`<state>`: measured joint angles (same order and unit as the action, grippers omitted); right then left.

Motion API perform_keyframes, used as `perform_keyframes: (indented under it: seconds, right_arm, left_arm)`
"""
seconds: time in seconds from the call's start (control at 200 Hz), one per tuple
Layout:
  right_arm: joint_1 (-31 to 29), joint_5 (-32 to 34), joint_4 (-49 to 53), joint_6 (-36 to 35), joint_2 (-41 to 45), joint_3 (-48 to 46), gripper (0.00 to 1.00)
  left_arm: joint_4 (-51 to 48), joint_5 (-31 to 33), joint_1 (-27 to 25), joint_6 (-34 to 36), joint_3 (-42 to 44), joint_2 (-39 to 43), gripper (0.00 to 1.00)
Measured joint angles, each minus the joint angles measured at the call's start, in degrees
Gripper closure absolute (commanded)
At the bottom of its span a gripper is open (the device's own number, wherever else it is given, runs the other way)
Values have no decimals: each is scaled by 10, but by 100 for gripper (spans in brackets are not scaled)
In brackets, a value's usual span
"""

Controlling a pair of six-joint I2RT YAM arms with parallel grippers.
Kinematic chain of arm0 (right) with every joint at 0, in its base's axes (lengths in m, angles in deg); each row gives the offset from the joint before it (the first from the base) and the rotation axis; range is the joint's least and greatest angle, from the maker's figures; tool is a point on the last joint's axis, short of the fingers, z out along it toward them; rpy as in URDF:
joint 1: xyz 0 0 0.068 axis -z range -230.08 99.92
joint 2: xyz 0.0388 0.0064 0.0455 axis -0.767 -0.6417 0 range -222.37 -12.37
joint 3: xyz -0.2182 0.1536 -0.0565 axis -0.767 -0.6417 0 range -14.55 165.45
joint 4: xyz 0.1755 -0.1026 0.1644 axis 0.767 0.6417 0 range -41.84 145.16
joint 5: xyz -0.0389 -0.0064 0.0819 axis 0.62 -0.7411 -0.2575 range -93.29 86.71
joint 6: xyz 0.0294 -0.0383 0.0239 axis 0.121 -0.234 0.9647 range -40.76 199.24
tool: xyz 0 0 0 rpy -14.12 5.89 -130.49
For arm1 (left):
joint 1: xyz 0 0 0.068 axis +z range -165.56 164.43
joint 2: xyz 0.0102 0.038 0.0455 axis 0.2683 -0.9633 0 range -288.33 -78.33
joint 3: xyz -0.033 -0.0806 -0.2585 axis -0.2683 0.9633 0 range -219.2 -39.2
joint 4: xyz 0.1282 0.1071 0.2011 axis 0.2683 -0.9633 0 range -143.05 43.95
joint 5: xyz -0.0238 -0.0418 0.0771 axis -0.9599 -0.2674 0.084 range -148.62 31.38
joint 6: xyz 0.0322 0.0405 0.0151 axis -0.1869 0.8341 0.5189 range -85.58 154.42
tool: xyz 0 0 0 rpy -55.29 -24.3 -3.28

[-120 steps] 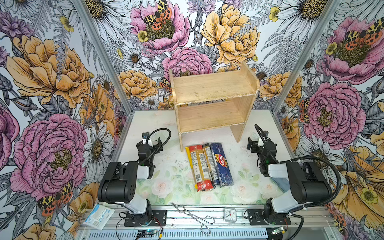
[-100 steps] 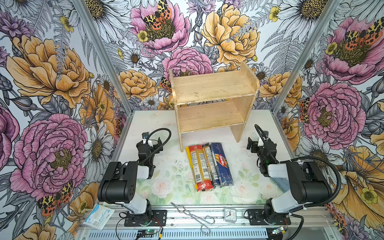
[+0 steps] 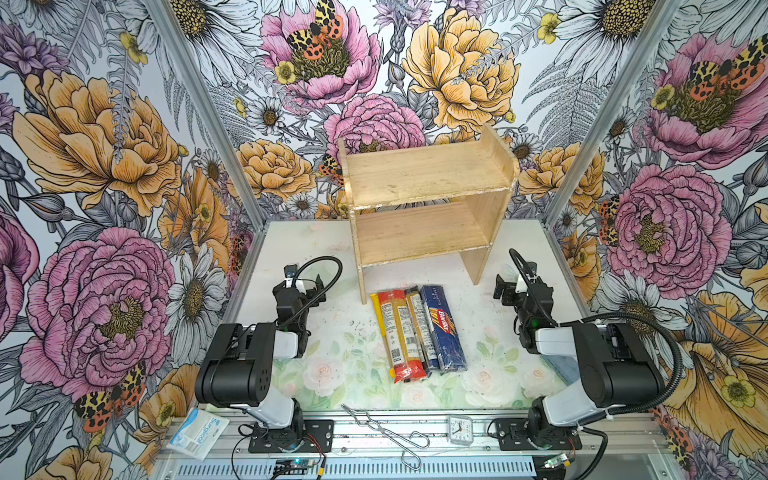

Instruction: Place and organize the pasta boxes and bags onto the shelf

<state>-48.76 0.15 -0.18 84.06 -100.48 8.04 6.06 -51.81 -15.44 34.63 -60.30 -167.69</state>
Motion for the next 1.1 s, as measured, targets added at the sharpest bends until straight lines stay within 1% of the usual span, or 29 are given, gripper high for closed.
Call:
perform_keyframes:
  seconds: [0.651, 0.856, 0.951, 1.101]
  right_arm:
    - [0, 0, 0, 0, 0, 0, 1]
    - [0, 0, 0, 0, 0, 0, 1]
    - [0, 0, 0, 0, 0, 0, 0]
    - [0, 0, 0, 0, 0, 0, 1]
  left_arm:
    - [0, 0, 0, 0, 0, 0, 1]
    - [1, 8, -8, 0, 0, 0, 1]
    - [17, 20, -17, 3, 4, 0, 1]
    - [73, 47, -31, 7, 40, 0, 1]
